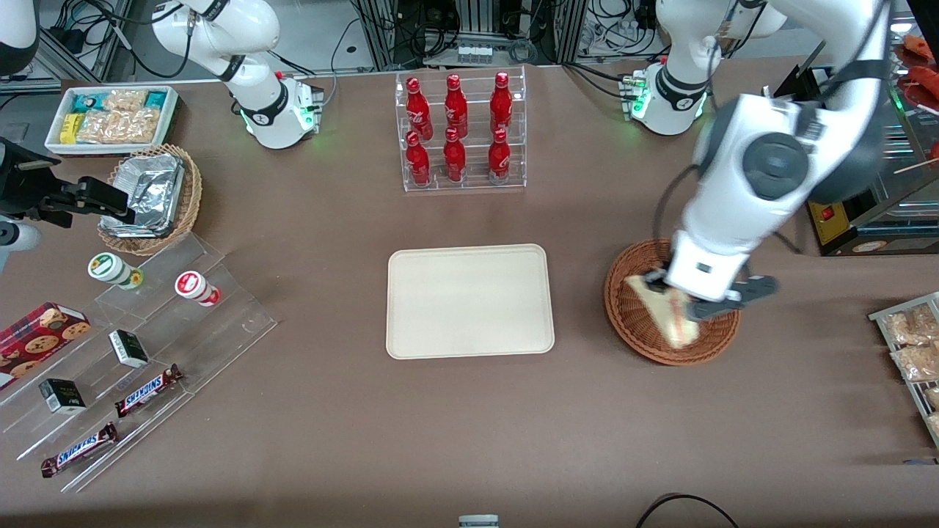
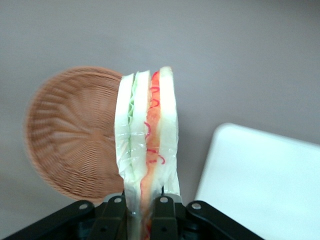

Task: Place sandwich from basket to tray
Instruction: 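Carry the sandwich with the left gripper over the cream tray, then lower the sandwich onto the tray and open the left gripper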

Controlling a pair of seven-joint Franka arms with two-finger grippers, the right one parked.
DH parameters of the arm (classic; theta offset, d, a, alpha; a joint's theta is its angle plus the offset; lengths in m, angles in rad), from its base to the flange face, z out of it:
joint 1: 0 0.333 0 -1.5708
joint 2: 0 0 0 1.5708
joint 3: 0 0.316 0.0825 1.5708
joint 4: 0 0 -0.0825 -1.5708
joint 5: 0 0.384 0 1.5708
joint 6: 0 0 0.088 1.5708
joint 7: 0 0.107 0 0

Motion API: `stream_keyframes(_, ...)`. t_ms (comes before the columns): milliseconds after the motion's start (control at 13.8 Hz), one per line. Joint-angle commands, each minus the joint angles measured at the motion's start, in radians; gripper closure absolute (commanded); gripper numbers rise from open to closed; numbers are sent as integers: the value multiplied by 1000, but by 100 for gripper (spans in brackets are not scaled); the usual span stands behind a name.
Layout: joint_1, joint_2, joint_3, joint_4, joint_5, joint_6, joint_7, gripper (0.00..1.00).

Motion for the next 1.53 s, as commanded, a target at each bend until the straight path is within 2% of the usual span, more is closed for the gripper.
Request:
stream_keyframes(0, -133, 126, -1, 120, -9, -23, -17, 100)
stream_keyframes(291, -281, 314, -4, 244, -11, 17, -49, 100)
stream_keyframes(509, -345, 399, -4, 243, -12, 172, -36, 100)
stream_keyframes(800, -393, 470, -6, 245, -6, 212, -31, 100)
stream_keyframes(1018, -407, 533, -6, 246, -3, 331, -32, 100)
stream_keyframes(1455, -419, 554, -4, 237, 0, 327, -37, 100)
